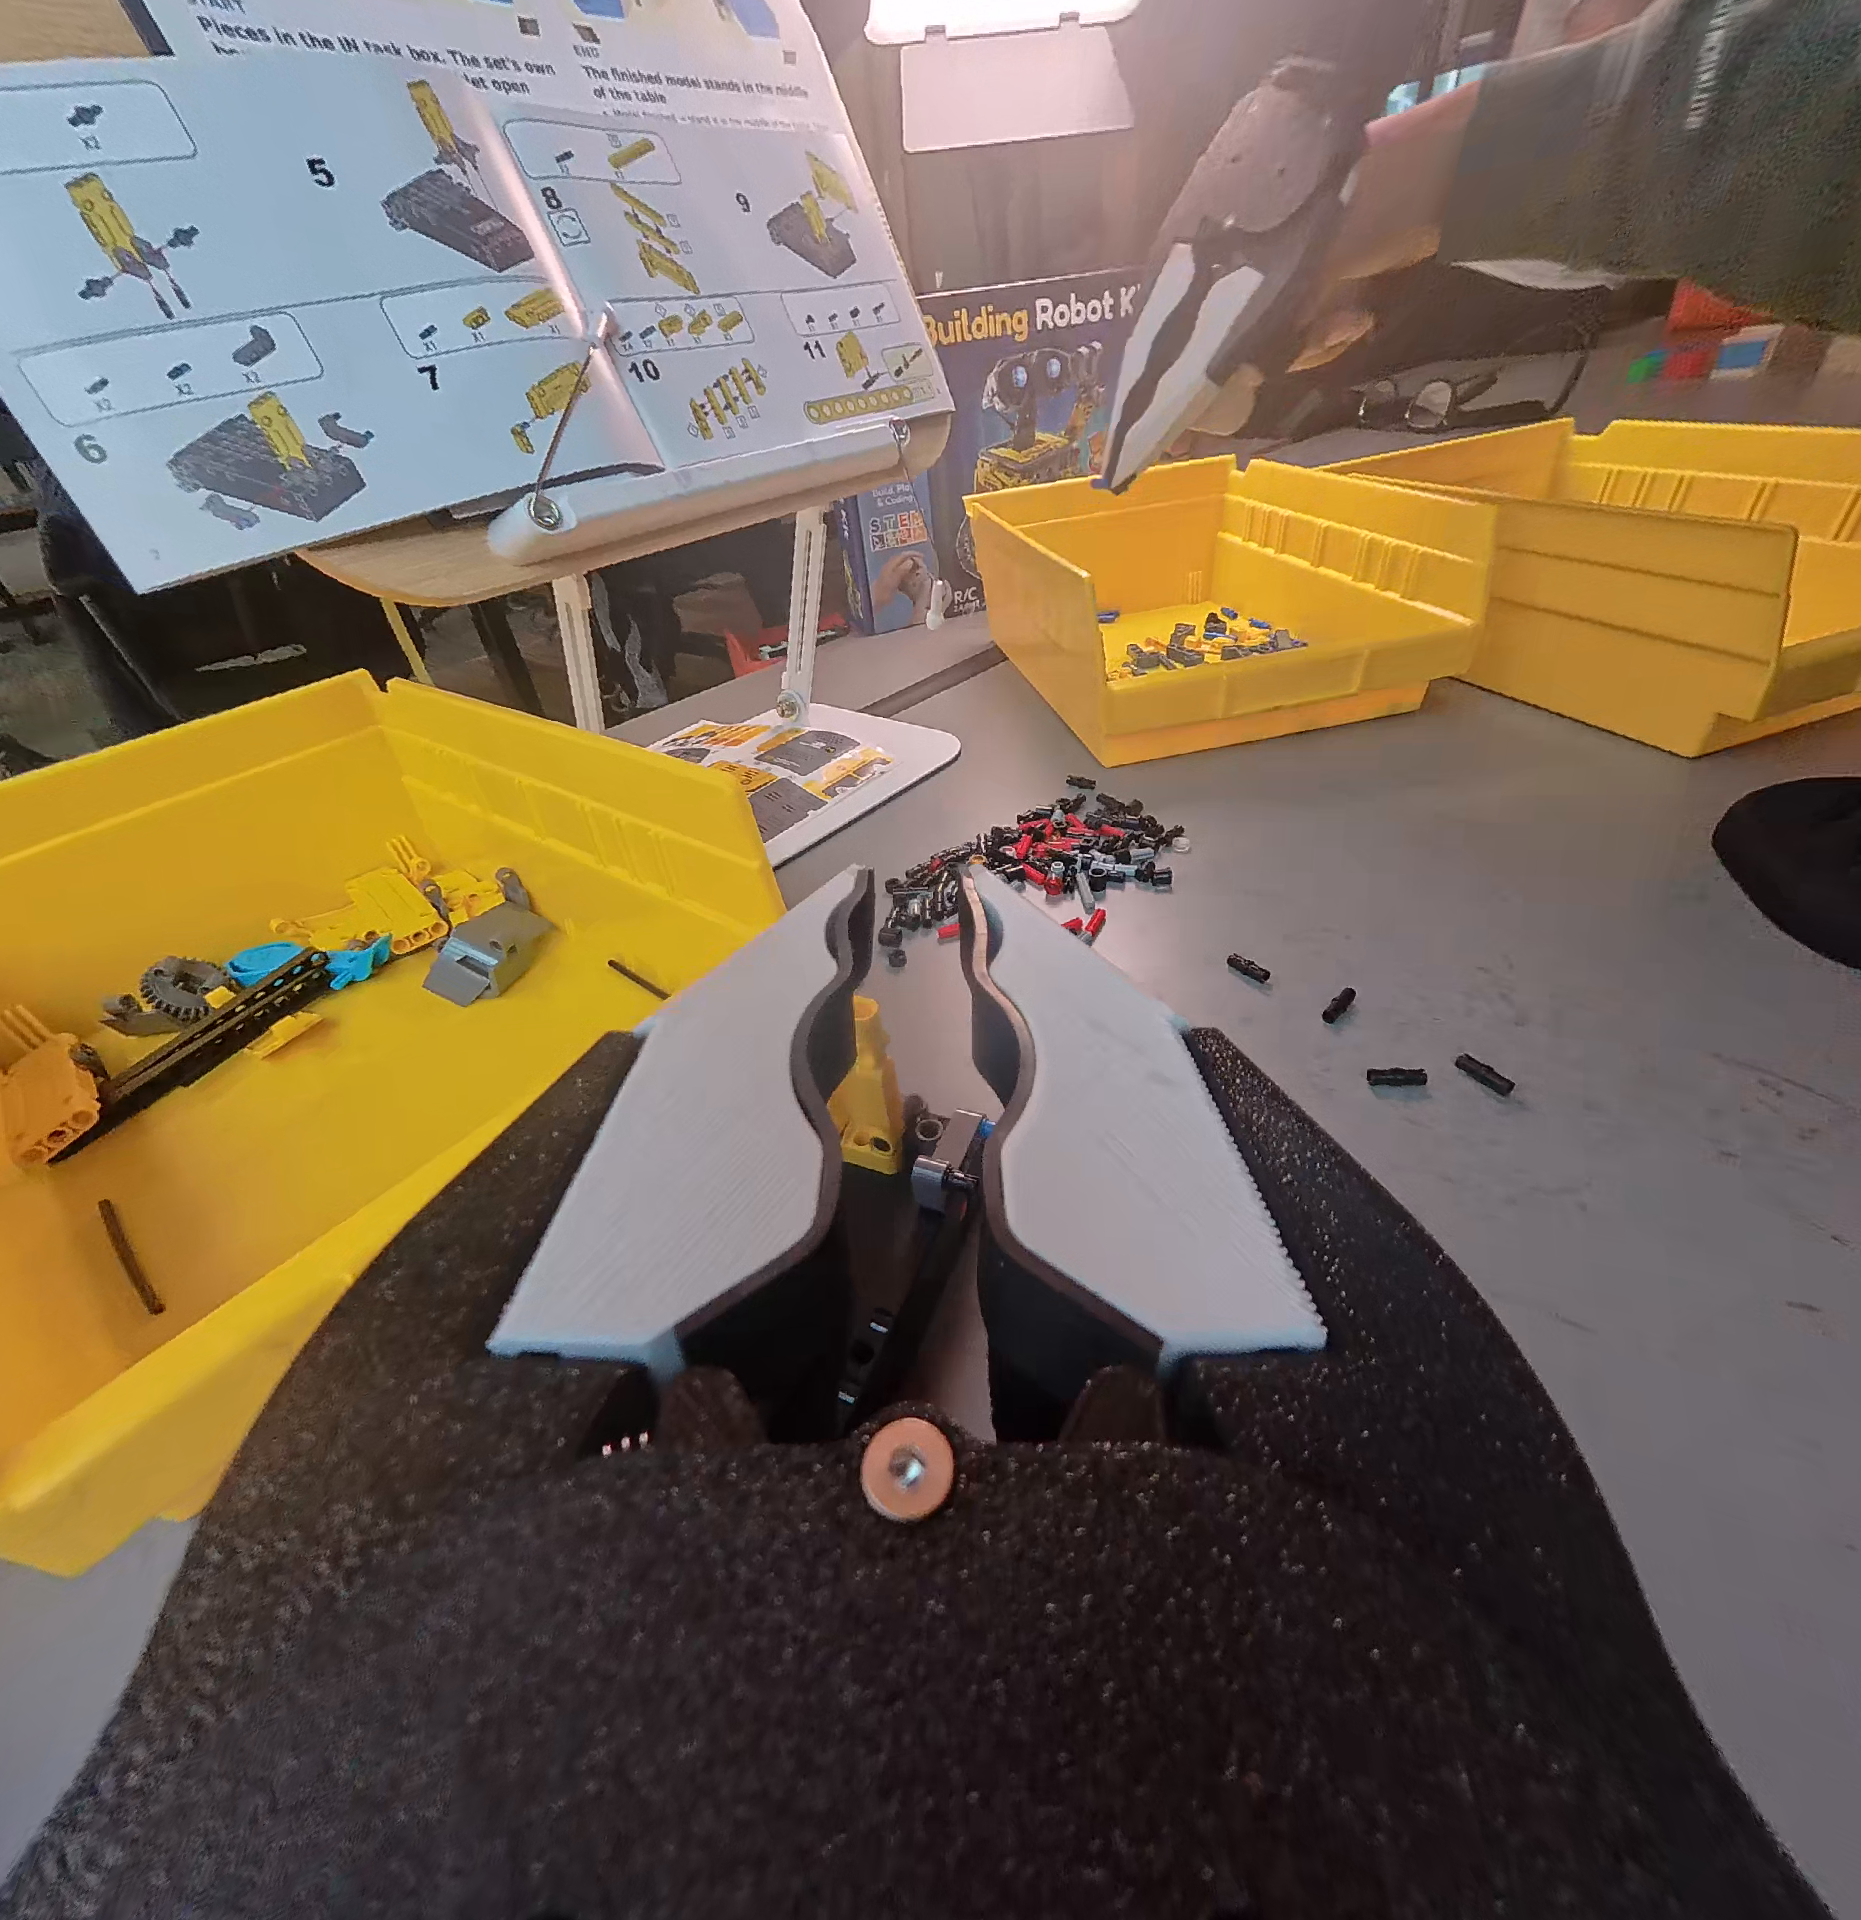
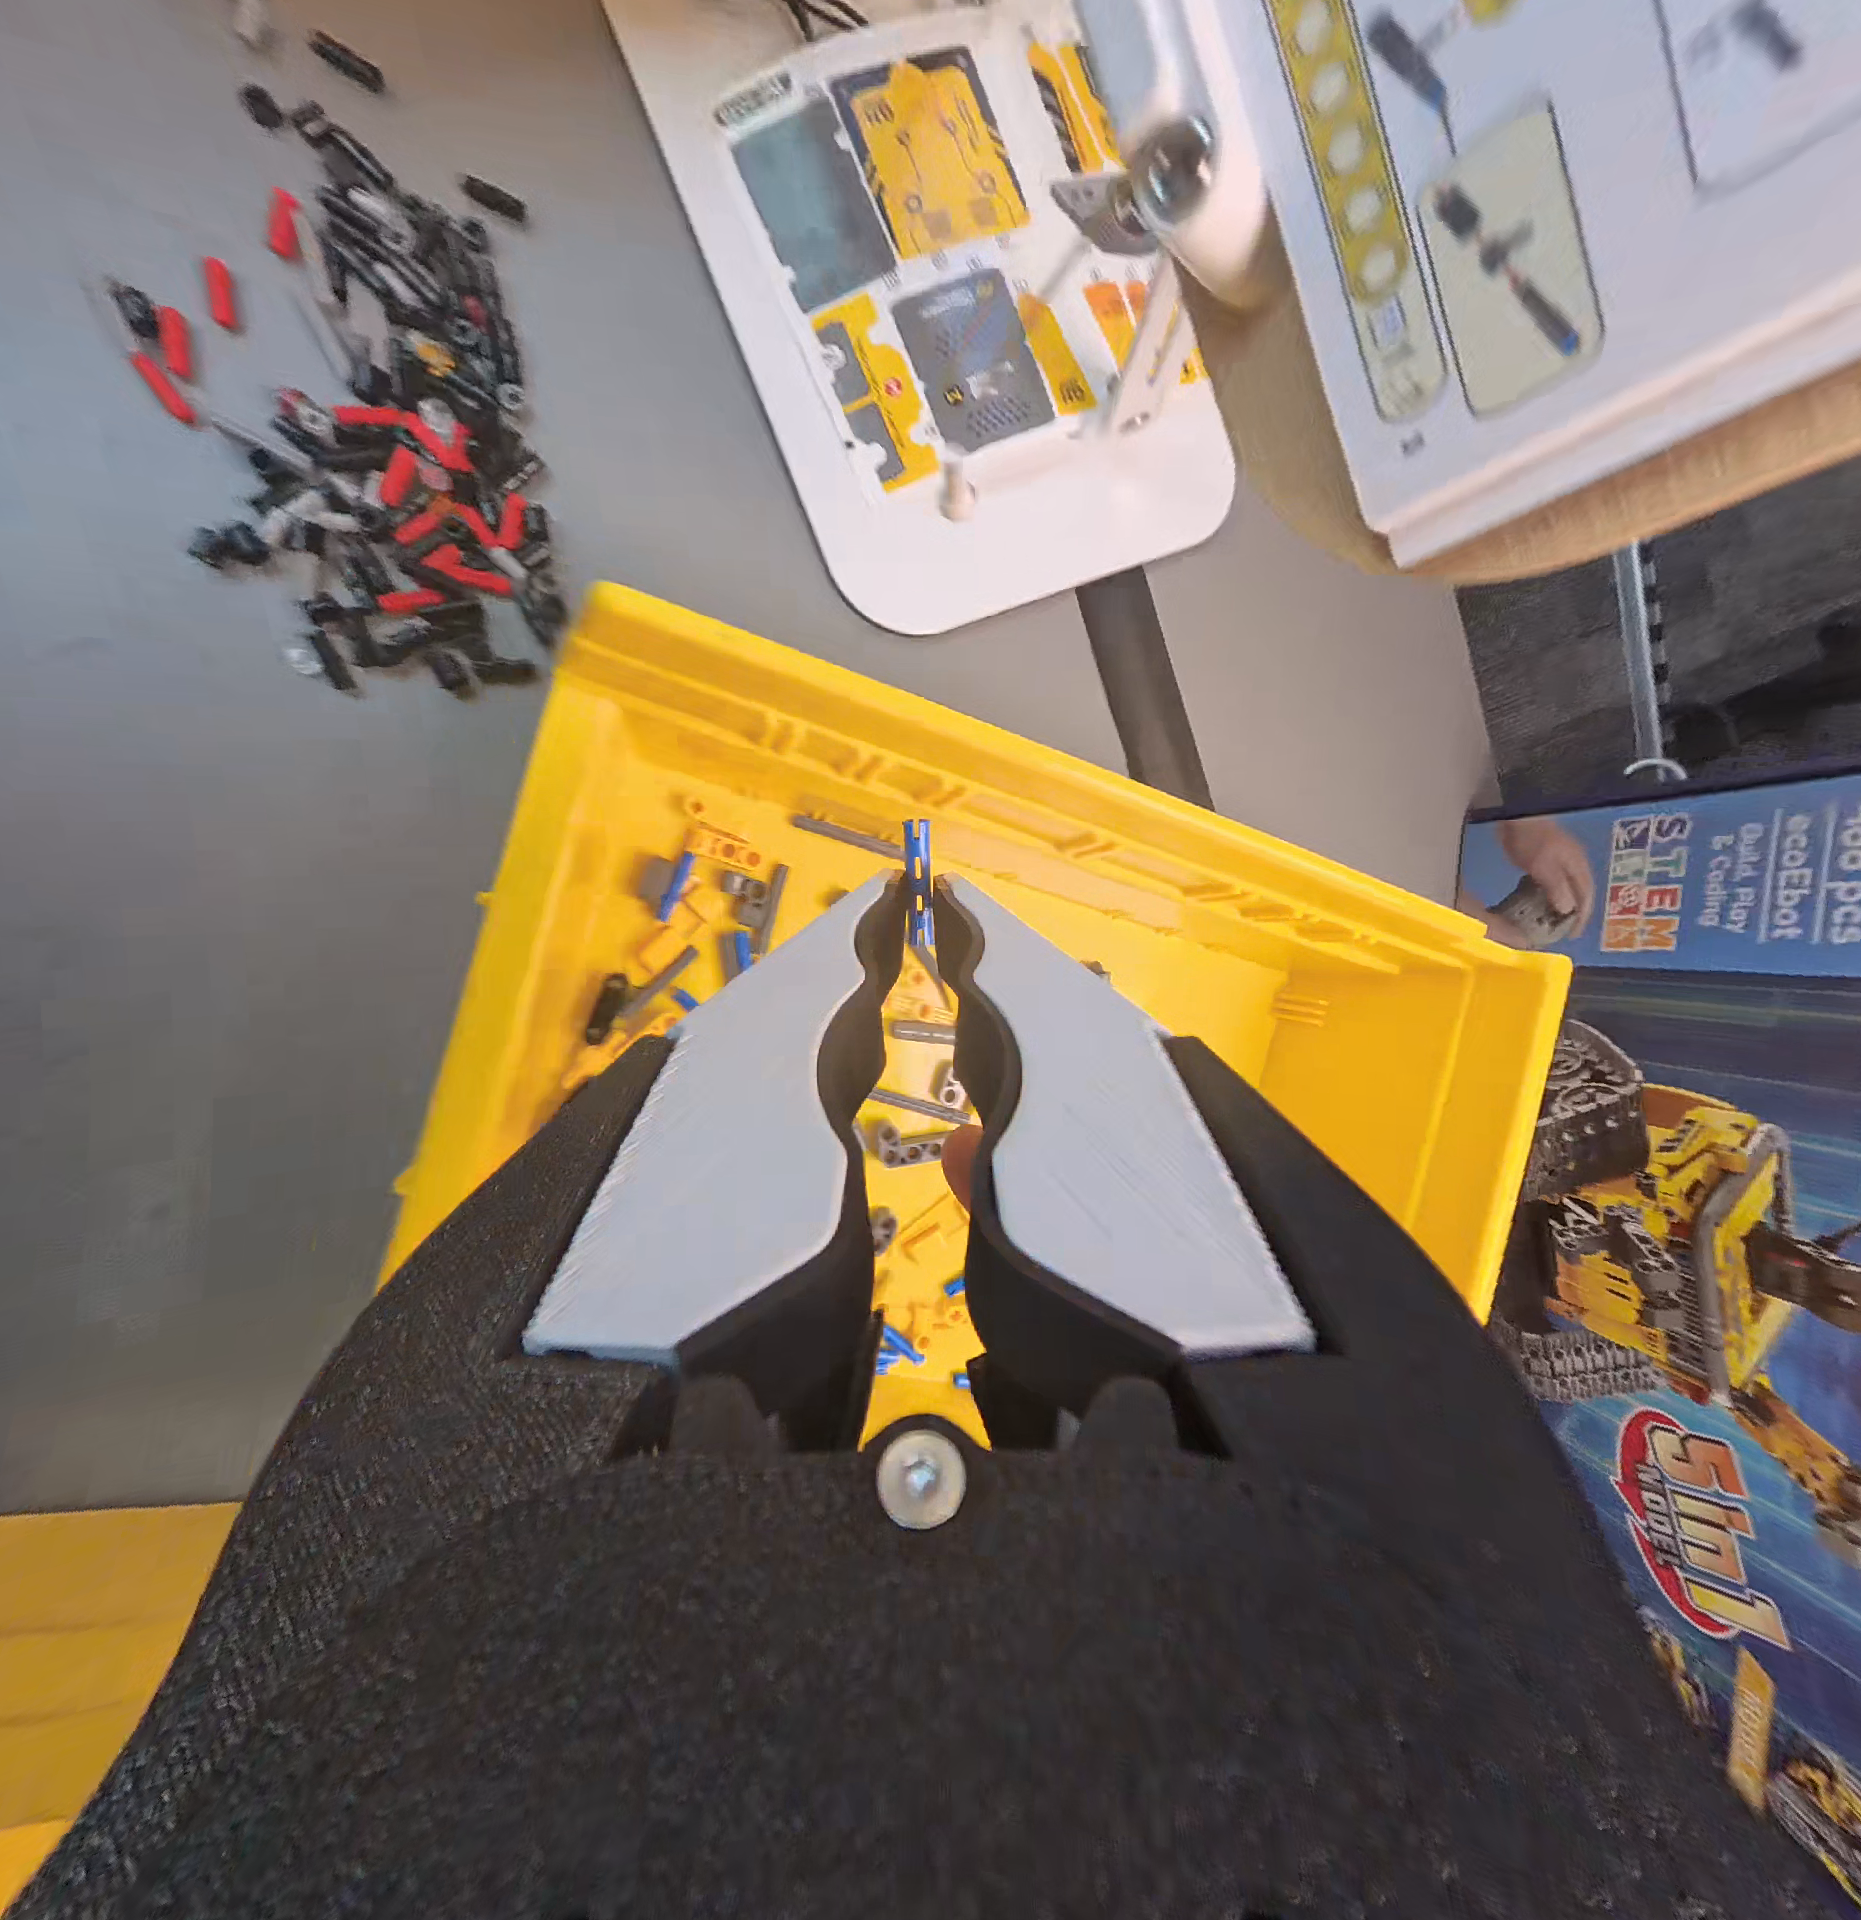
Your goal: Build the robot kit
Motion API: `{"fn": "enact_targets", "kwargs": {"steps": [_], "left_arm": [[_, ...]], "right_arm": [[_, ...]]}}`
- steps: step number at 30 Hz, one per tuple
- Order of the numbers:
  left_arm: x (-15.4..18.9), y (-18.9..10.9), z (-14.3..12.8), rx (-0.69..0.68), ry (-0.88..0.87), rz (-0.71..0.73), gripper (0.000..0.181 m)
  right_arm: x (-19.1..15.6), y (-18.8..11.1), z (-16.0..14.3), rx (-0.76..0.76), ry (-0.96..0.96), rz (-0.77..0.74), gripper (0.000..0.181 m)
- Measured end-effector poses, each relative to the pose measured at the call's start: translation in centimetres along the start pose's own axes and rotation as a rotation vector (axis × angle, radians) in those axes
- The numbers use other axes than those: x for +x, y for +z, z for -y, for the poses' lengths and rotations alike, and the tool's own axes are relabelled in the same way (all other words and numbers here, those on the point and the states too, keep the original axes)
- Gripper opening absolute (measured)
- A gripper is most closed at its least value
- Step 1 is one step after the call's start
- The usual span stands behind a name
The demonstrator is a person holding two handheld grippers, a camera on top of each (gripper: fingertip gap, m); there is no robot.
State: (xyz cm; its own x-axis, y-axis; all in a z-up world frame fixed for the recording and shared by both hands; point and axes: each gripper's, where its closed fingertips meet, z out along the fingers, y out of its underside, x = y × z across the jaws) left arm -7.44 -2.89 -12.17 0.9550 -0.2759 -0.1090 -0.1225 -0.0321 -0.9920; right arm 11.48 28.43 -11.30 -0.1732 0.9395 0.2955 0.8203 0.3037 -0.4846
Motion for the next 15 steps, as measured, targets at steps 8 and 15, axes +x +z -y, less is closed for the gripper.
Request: {"fn": "enact_targets", "kwargs": {"steps": [8, 15], "left_arm": [[0.3, -0.3, 0.9, 0.029, -0.015, -0.006, 0.014], [0.5, -0.4, 1.0, 0.03, 0.004, -0.002, 0.013]], "right_arm": [[-14.2, -0.1, 2.0, -0.133, 0.059, 0.072, 0.005], [-21.3, 3.4, -1.9, -0.302, 0.069, 0.182, 0.005]]}}
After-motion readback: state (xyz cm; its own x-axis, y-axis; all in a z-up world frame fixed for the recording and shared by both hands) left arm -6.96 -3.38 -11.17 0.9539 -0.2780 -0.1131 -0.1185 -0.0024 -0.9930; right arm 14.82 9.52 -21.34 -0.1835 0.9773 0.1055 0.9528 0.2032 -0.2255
